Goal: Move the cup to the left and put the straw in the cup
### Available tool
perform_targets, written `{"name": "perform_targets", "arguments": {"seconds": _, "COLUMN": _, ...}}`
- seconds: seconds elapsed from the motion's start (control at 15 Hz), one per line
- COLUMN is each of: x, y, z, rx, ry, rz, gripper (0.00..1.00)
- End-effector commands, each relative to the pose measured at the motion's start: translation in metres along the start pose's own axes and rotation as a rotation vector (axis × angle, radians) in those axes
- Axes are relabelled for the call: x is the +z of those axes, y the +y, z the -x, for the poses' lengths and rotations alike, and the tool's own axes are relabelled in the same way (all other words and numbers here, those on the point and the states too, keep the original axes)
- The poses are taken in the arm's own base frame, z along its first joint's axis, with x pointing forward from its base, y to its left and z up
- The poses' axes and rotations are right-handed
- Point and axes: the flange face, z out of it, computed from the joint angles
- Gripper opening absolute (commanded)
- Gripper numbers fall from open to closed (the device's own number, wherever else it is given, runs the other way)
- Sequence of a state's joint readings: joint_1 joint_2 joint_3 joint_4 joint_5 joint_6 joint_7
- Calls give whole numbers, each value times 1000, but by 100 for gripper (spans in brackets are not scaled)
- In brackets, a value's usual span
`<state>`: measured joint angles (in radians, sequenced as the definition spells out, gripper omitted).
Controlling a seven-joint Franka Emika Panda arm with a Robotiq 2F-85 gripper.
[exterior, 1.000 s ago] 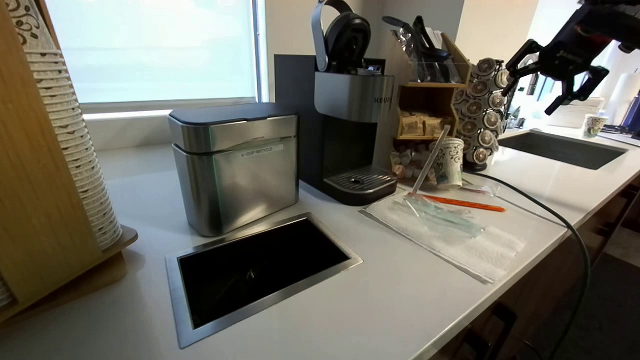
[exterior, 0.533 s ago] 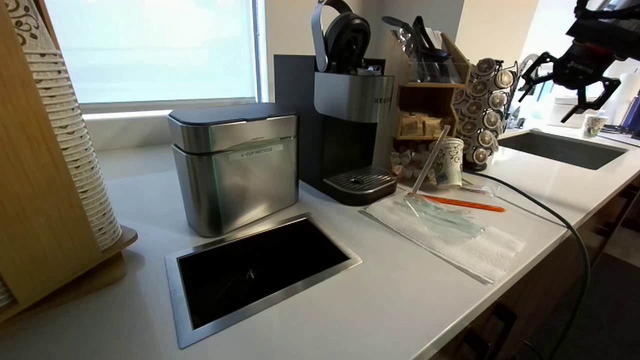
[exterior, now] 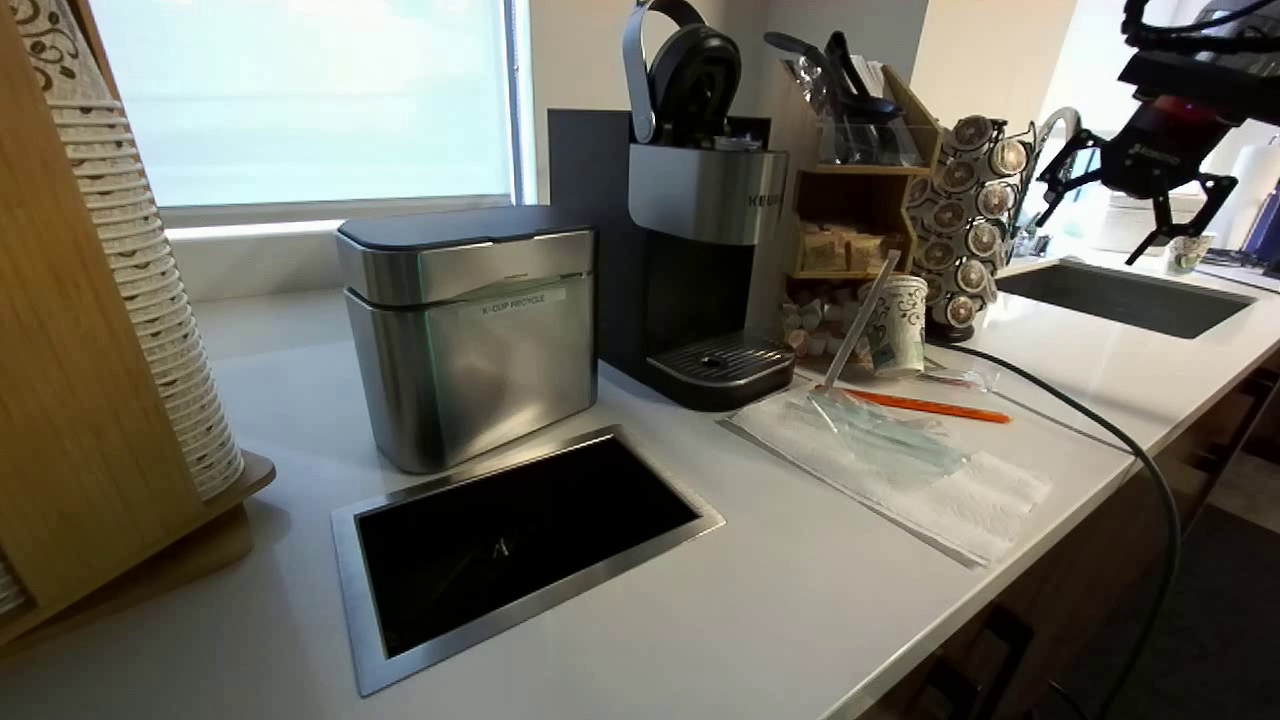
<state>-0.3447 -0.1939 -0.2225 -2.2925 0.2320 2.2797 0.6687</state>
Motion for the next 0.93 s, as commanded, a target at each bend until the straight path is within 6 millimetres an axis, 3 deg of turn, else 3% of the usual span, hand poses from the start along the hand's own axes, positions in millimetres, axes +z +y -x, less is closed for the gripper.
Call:
{"name": "perform_targets", "arguments": {"seconds": 0.0, "x": -4, "y": 8, "z": -50, "rx": 145, "ry": -119, "rz": 25, "gripper": 100}}
{"name": "perform_targets", "arguments": {"seconds": 0.07, "x": -9, "y": 10, "z": -61, "rx": 196, "ry": -127, "rz": 31, "gripper": 100}}
{"name": "perform_targets", "arguments": {"seconds": 0.13, "x": -5, "y": 12, "z": -38, "rx": 114, "ry": -85, "rz": 23, "gripper": 100}}
{"name": "perform_targets", "arguments": {"seconds": 0.27, "x": -11, "y": 16, "z": -59, "rx": 160, "ry": -96, "rz": 27, "gripper": 100}}
{"name": "perform_targets", "arguments": {"seconds": 0.6, "x": 24, "y": -8, "z": -53, "rx": 88, "ry": -196, "rz": -9, "gripper": 100}}
{"name": "perform_targets", "arguments": {"seconds": 0.87, "x": 51, "y": -27, "z": -61, "rx": 83, "ry": -280, "rz": -73, "gripper": 100}}
